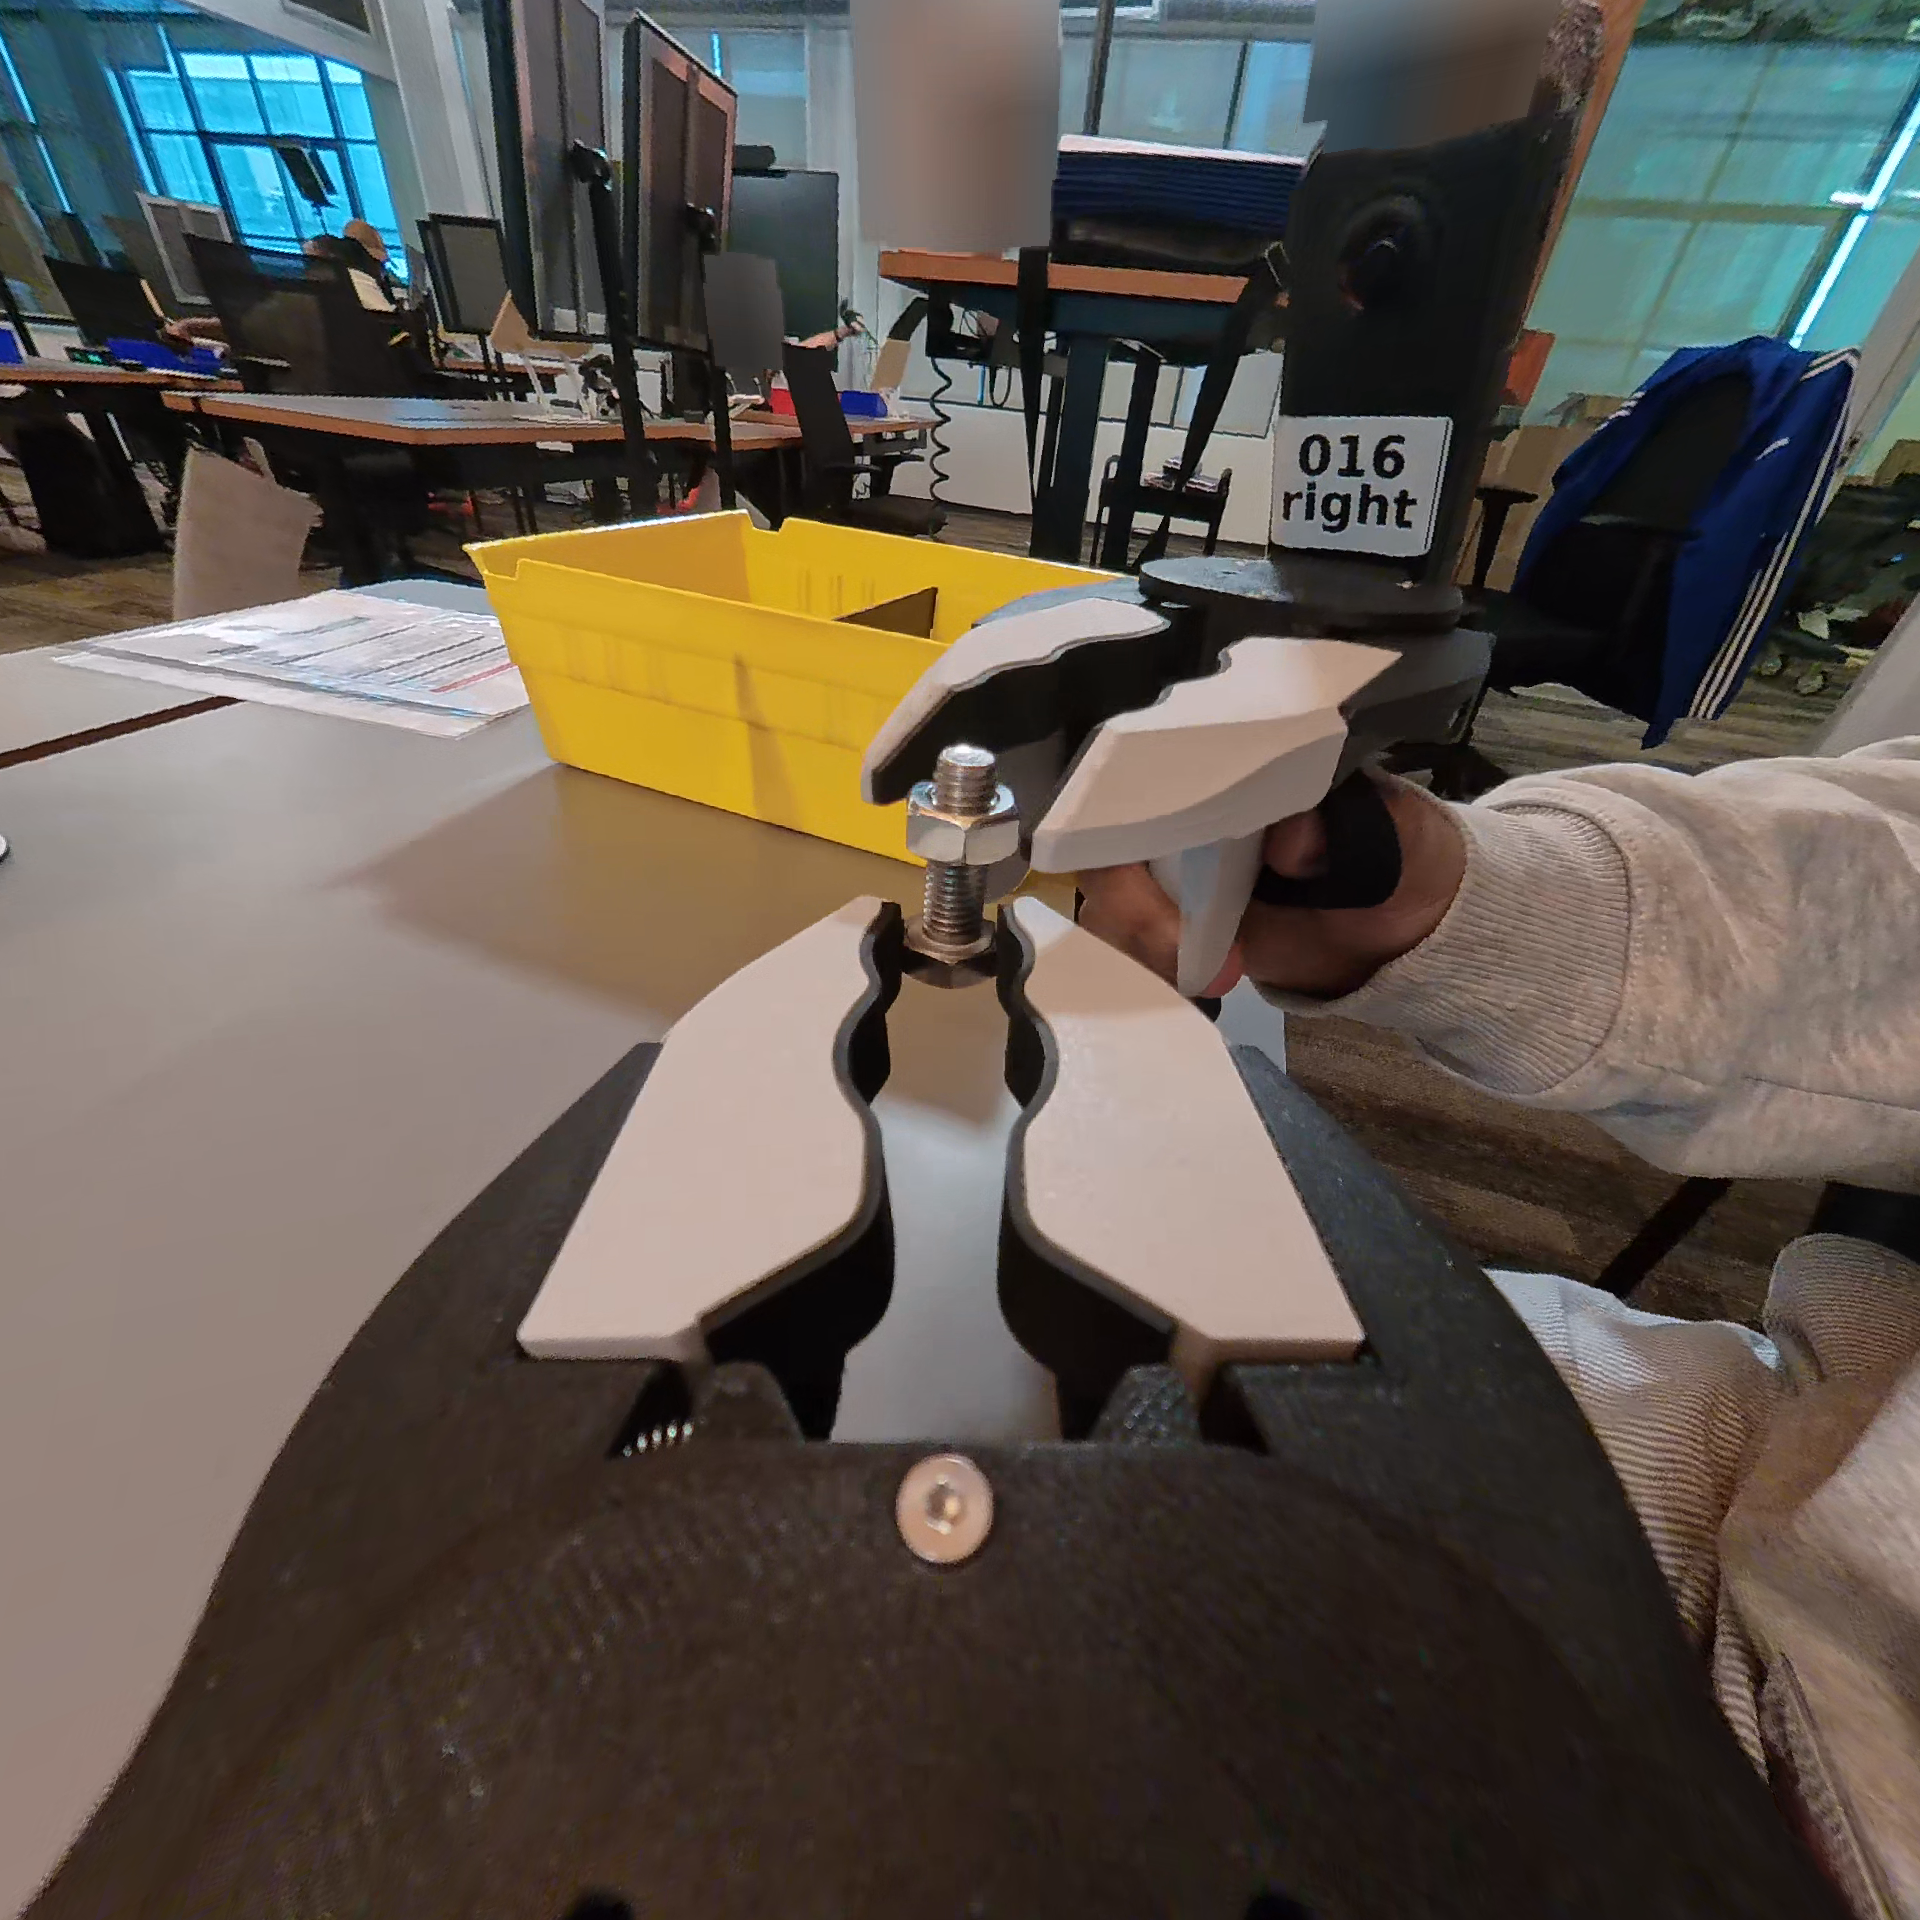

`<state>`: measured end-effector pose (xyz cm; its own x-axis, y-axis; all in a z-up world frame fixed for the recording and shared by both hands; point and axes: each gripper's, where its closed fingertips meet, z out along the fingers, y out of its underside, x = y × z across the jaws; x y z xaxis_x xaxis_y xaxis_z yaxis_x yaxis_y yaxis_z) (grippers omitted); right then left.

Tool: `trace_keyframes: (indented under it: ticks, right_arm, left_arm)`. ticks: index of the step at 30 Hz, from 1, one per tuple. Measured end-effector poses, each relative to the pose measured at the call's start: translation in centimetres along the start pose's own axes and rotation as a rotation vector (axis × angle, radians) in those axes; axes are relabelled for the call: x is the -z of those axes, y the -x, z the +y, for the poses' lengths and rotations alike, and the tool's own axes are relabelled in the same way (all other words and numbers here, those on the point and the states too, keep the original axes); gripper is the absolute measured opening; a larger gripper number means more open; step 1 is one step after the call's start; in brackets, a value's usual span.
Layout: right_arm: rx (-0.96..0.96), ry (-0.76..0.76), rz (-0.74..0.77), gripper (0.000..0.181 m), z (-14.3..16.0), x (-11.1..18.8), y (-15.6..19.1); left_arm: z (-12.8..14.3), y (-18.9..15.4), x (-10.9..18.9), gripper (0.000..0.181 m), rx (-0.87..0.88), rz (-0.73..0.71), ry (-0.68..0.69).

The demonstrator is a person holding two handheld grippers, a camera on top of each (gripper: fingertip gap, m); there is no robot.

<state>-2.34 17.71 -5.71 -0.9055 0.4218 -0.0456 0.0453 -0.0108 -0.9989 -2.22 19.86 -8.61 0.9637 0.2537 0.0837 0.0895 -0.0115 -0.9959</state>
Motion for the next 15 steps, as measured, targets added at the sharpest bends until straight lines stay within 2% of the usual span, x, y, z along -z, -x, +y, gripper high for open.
trace_keyframes:
  ticks: [6, 11, 15]
  right_arm:
    - [0.045, 0.015, 0.025, 0.024, 0.2, -0.6, -0.2]
    - [0.023, -0.046, 0.044, 0.015, -1.0, -0.2, -0.7]
    - [0.056, -0.042, 0.021, 0.020, -1.0, -0.9, 0.3]
  left_arm:
    - [-1.0, 0.8, 1.1, 0.018, 0.064, -0.018, -0.060]
    - [-1.3, 1.5, 1.7, 0.018, 0.101, -0.039, -0.089]
    - [-1.2, 1.2, 1.6, 0.018, 0.089, -0.033, -0.079]
